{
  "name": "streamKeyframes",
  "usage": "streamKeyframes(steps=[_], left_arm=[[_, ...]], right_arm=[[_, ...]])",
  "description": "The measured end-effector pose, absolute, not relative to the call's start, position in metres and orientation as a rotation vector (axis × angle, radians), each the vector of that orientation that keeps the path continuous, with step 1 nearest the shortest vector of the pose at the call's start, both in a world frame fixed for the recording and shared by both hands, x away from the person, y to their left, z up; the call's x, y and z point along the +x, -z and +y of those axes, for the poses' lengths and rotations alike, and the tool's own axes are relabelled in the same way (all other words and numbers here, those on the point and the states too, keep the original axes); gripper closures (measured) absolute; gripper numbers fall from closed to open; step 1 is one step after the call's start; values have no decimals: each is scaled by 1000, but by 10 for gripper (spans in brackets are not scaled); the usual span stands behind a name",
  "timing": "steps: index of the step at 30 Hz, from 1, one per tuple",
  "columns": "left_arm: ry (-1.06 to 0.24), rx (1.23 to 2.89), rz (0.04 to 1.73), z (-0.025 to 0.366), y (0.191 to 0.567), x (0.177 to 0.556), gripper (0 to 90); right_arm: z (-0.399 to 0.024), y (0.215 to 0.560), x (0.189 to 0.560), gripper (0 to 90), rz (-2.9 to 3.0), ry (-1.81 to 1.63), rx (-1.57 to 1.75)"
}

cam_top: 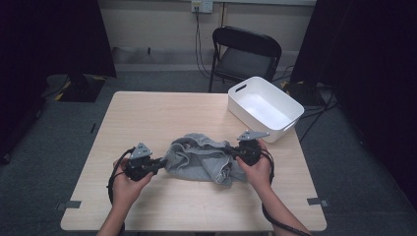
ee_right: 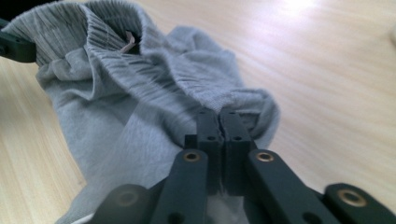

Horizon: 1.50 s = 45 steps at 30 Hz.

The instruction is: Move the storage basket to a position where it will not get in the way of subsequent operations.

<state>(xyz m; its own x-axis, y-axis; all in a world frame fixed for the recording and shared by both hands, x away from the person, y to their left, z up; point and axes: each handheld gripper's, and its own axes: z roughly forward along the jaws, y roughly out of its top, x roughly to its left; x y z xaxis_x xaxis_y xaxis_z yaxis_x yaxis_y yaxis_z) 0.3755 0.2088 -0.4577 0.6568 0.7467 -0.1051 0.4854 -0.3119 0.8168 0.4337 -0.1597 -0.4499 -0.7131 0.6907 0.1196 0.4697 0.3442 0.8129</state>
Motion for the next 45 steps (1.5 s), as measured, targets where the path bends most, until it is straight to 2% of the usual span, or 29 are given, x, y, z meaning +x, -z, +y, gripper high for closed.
streamKeyframes(steps=[25, 45], left_arm=[[-455, 1916, 855, 200, 353, 387, 827], [-452, 1928, 831, 194, 317, 386, 828]], right_arm=[[-183, 358, 435, 898, 2258, -1485, 1026], [-193, 336, 427, 898, 2224, -1537, 1019]])
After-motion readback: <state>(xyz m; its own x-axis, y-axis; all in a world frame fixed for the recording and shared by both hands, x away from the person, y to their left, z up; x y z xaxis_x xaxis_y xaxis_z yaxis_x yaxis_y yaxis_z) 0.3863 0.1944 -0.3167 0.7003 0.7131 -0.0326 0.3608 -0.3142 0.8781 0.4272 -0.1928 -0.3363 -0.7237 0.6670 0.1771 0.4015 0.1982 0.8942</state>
